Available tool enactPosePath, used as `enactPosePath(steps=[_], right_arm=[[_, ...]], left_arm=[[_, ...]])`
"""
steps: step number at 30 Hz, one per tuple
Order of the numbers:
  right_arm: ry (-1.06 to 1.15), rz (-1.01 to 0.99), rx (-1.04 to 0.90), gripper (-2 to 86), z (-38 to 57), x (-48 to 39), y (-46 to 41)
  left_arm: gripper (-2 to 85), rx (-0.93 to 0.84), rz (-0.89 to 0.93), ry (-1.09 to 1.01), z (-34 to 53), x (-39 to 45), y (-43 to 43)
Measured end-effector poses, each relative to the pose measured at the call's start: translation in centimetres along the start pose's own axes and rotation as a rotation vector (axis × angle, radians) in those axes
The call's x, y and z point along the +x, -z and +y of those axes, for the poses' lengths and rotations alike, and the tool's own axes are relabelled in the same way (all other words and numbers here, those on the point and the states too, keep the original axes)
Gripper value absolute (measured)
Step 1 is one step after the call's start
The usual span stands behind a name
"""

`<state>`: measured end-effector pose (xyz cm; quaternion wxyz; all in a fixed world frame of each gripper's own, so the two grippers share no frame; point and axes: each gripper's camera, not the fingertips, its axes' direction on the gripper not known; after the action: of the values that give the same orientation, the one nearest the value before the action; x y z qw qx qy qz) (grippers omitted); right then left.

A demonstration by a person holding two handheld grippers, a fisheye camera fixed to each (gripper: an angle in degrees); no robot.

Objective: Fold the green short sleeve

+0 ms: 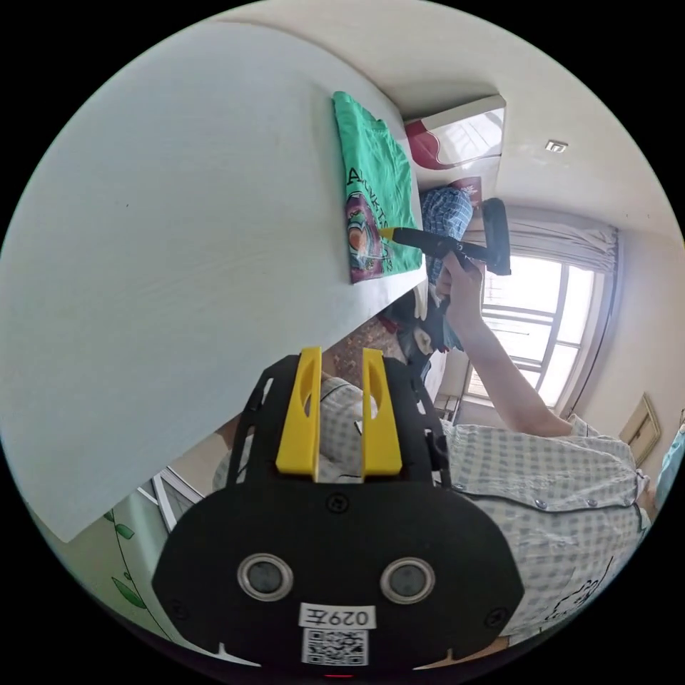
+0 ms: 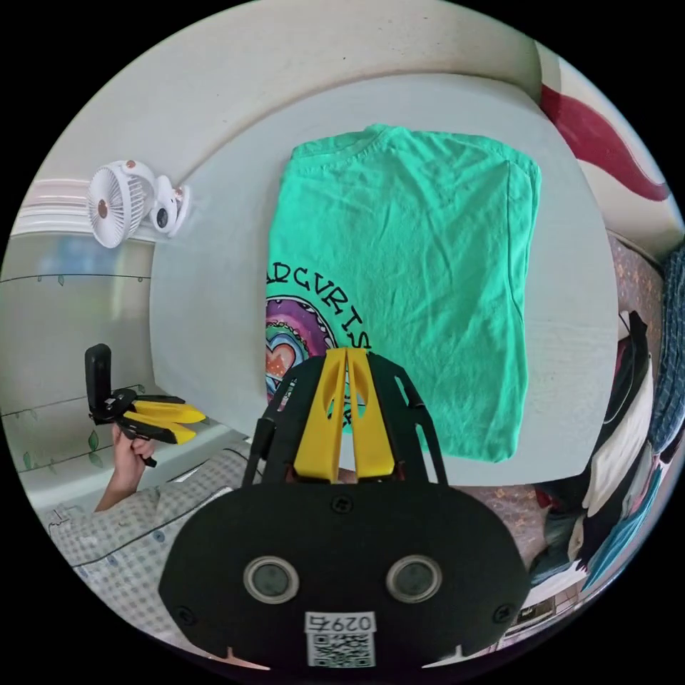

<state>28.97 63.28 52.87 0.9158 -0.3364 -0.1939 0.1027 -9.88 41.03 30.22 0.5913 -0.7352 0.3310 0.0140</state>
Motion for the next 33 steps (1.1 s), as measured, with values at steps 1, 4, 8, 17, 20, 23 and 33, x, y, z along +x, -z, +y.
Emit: enactPosePath(steps=[1,4,8,17,20,23,33], right_arm=[[-0.007,-0.002,-0.002,-0.4,0.6,0.0,0.0],[-0.054,-0.020,0.012,-0.4,4.0,0.1,-0.2],[-0.122,-0.165,0.036,-0.4,8.6,0.7,-0.8],[-0.193,-0.318,0.065,-0.4,15.2,4.3,0.2],[-0.198,-0.328,0.056,-0.4,17.3,5.7,1.1],[-0.194,-0.360,0.059,-0.4,19.6,7.4,2.0],[-0.159,-0.504,-0.030,-0.4,27.1,14.2,5.8]], left_arm=[[9.5,-0.006,0.004,-0.001,0.1,-0.3,0.0],[10.0,-0.028,0.022,-0.013,0.6,-1.8,-0.5],[10.9,-0.092,0.029,-0.028,0.4,-3.5,-1.8],[13.5,-0.097,0.082,-0.045,0.3,-4.6,-3.6],[15.4,-0.126,0.106,-0.021,0.7,-4.8,-4.4],[16.1,-0.113,0.065,-0.018,1.3,-4.7,-5.2],[11.3,-0.053,0.002,-0.055,-0.5,-1.3,-8.3]])
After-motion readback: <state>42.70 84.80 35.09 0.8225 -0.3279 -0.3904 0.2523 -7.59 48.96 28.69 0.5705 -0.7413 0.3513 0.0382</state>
